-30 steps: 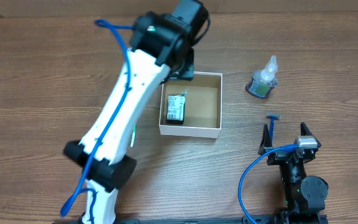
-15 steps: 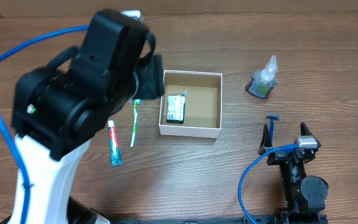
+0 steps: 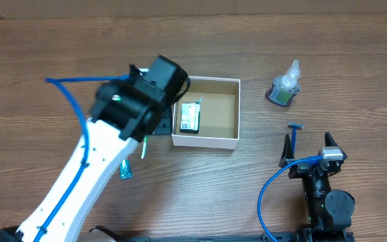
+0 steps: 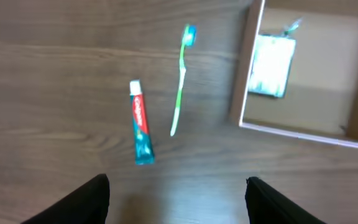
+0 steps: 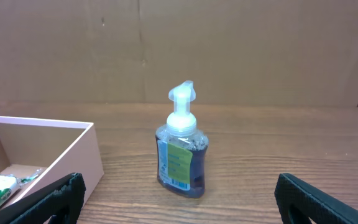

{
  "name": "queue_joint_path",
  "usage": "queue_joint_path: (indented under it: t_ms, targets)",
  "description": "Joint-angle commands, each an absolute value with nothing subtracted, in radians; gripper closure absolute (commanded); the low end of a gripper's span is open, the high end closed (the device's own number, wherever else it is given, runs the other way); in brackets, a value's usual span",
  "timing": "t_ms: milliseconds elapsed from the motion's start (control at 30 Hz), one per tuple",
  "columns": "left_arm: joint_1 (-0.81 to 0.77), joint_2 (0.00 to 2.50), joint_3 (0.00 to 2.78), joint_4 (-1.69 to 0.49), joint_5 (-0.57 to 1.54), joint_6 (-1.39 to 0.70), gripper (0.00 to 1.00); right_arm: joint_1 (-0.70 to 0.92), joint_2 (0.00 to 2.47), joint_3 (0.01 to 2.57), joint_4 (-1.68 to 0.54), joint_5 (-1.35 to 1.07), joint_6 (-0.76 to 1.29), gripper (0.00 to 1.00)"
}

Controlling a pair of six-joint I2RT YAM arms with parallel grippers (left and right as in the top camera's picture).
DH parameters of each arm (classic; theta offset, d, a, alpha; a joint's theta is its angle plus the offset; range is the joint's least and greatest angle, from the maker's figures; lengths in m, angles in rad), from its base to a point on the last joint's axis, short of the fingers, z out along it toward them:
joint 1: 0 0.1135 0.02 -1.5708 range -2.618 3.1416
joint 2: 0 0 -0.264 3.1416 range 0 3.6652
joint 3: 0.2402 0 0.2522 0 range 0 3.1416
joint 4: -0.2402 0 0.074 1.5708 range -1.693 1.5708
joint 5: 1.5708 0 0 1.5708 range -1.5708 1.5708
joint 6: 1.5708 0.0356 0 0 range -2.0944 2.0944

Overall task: Pack container
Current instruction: 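Move left gripper back over the green toothbrush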

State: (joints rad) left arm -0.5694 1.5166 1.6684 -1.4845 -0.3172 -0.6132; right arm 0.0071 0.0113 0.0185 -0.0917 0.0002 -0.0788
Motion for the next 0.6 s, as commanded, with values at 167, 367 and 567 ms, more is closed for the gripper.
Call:
queue_joint_path:
  t_ms: [167, 367, 567]
  targets:
    - [-0.558, 1.496, 1.434, -1.272, -0.309, -0.643, 0.32, 0.004, 0.003, 0.008, -0.084, -0.002, -0.08, 0.0]
    - [-0.502, 1.496, 1.387, -1.193, -0.263, -0.581, 0.32, 0.004, 0.003, 0.008, -0.084, -0.002, -0.08, 0.0]
    - [-0.437, 1.496, 1.325, -1.094, -0.2, -0.476, 0.33, 0.004, 0.003, 0.008, -0.084, -0.002, -0.08, 0.0]
